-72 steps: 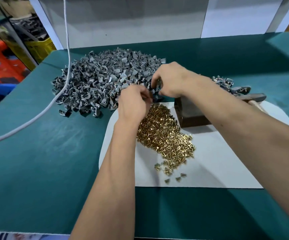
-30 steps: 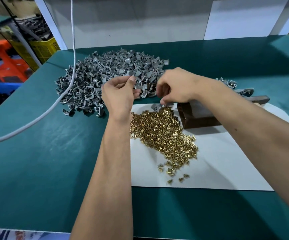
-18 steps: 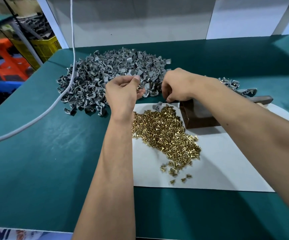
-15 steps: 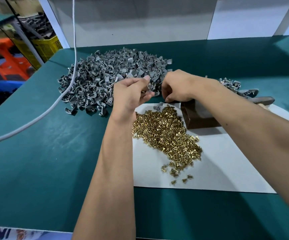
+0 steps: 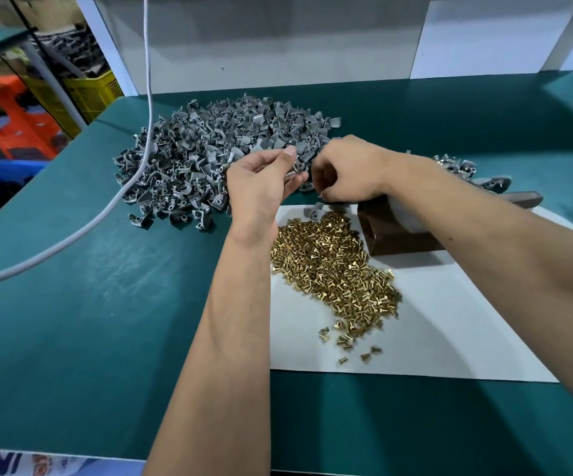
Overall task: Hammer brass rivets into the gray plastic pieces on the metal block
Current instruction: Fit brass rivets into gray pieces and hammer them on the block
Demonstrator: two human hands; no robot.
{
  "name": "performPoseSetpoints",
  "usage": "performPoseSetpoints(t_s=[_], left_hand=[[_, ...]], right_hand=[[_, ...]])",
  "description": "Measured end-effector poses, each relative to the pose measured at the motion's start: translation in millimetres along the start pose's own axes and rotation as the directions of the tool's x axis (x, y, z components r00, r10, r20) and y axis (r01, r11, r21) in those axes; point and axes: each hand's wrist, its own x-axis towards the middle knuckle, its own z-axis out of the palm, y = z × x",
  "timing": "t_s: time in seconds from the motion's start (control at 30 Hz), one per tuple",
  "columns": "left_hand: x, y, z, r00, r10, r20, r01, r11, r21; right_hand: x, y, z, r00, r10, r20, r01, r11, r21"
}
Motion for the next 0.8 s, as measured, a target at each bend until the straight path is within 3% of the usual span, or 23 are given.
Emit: performPoseSetpoints(t_s=[0.07, 0.2, 0.4, 0.57, 0.7, 0.8], left_hand=[[0, 0, 4, 1.0, 0.012, -0.005, -0.012, 1.0, -0.021], [-4, -2, 17, 0.997, 0.063, 0.04, -0.064, 0.998, 0.012], [-16, -10, 36, 0.976, 0.151, 0.155, -0.155, 0.988, 0.015], [-20, -21, 53, 0.95, 0.196, 0.244, -0.207, 0.978, 0.021], [-25, -31, 58, 0.926, 0.214, 0.313, -0.241, 0.969, 0.05], [-29, -36, 56, 0.892, 0.257, 0.372, -0.309, 0.947, 0.086]], right_hand=[[-13, 6, -5, 0.986, 0.03, -0.165, 0.003, 0.981, 0.193], [-55, 25, -13, 0.904, 0.163, -0.395, 0.082, 0.842, 0.534], [-114, 62, 3, 0.716, 0.414, -0.562, -0.022, 0.818, 0.575], [-140, 67, 14, 0.613, 0.467, -0.637, 0.013, 0.8, 0.599], [-147, 64, 16, 0.585, 0.478, -0.655, 0.057, 0.782, 0.621], [-145, 57, 19, 0.621, 0.452, -0.641, 0.063, 0.786, 0.615]])
